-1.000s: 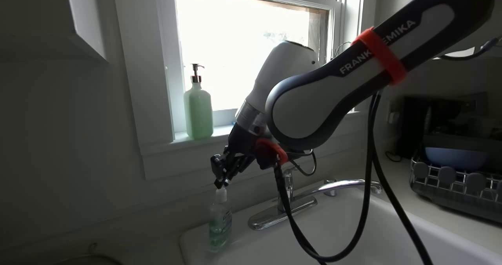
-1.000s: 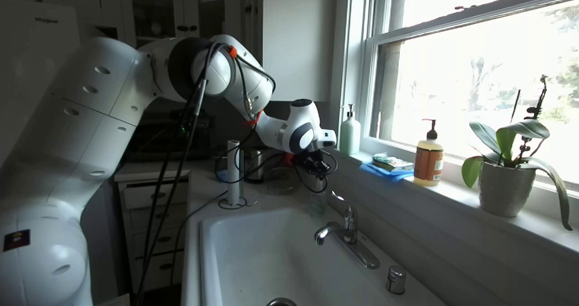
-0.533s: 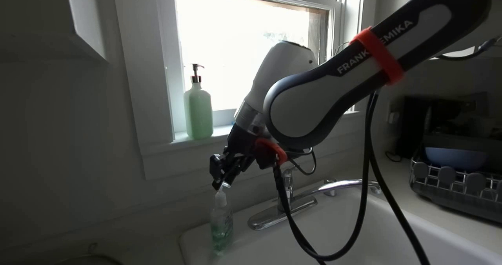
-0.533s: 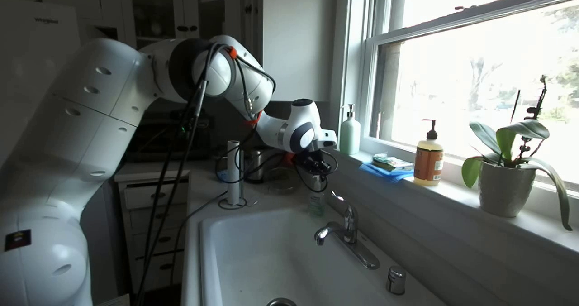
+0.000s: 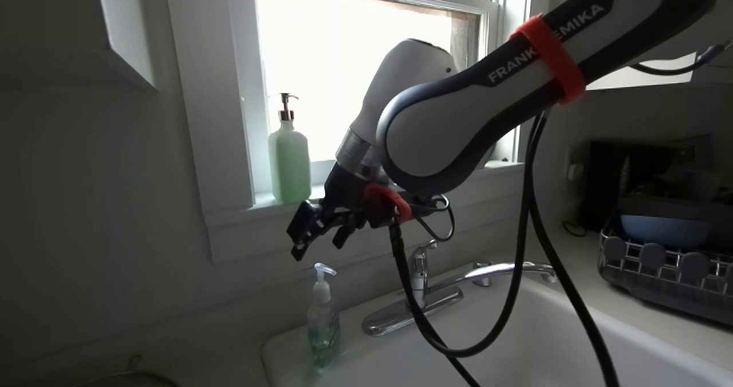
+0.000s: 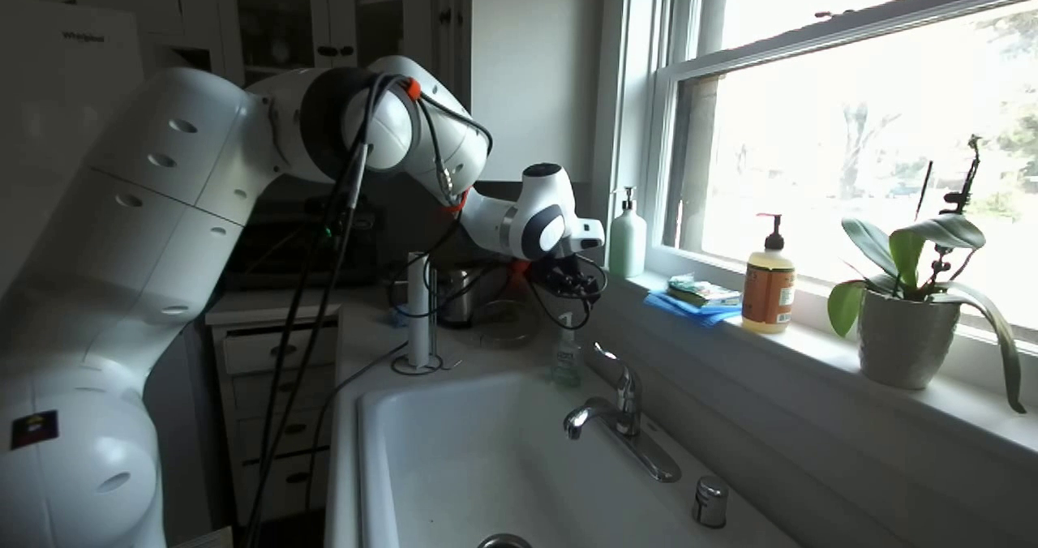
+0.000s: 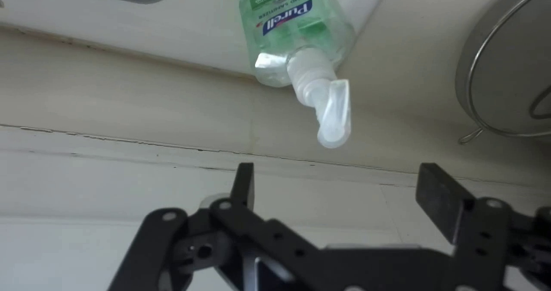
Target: Pick up the clear soap bottle with a white nozzle and put it on the kitchen counter to the left side of the tap
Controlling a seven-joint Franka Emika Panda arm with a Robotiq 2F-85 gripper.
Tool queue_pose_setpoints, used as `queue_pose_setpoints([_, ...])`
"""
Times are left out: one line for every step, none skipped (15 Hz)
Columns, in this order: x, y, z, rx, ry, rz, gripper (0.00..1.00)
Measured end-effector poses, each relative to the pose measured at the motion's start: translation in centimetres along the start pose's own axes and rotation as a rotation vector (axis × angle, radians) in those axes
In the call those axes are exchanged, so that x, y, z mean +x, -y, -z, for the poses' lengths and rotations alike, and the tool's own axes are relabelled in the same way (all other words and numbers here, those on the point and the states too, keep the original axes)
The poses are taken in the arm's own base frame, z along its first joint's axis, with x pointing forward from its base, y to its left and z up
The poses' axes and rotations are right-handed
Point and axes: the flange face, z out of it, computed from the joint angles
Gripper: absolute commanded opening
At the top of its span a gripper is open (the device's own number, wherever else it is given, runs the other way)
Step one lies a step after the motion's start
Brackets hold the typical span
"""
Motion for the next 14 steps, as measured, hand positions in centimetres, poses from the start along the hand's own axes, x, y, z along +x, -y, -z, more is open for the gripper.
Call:
queue_pose_setpoints([0.3, 0.2, 0.5, -0.001, 0.006, 0.001, 1.0])
queue_pose_setpoints([0.6, 0.4, 1.1, -0.002, 0.017, 0.004, 1.0])
queue_pose_setpoints([0.9, 0.7, 2.0, -0.005, 0.032, 0.006, 1.0])
queue_pose_setpoints([1.1, 0.9, 3.0, -0.009, 0.049, 0.009, 1.0])
queue_pose_setpoints([1.4, 1.2, 4.2, -0.014, 0.069, 0.014, 1.0])
queue_pose_setpoints([1.6, 1.4, 5.4, -0.024, 0.091, 0.022, 1.0])
queue_pose_setpoints([1.8, 1.6, 6.6, -0.037, 0.112, 0.035, 1.0])
queue_pose_setpoints([2.0, 1.6, 7.9, -0.054, 0.133, 0.047, 1.0])
queue_pose_setpoints([2.2, 1.7, 9.1, -0.071, 0.153, 0.059, 1.0])
queue_pose_setpoints([2.4, 1.7, 10.2, -0.087, 0.172, 0.068, 1.0])
queue_pose_setpoints([2.5, 1.7, 11.3, -0.099, 0.187, 0.074, 1.0])
queue_pose_setpoints([2.7, 1.8, 11.9, -0.1, 0.185, 0.075, 1.0])
queue_pose_setpoints([2.7, 1.8, 12.0, -0.099, 0.184, 0.075, 1.0])
queue_pose_setpoints([2.6, 1.8, 11.8, -0.099, 0.188, 0.075, 1.0])
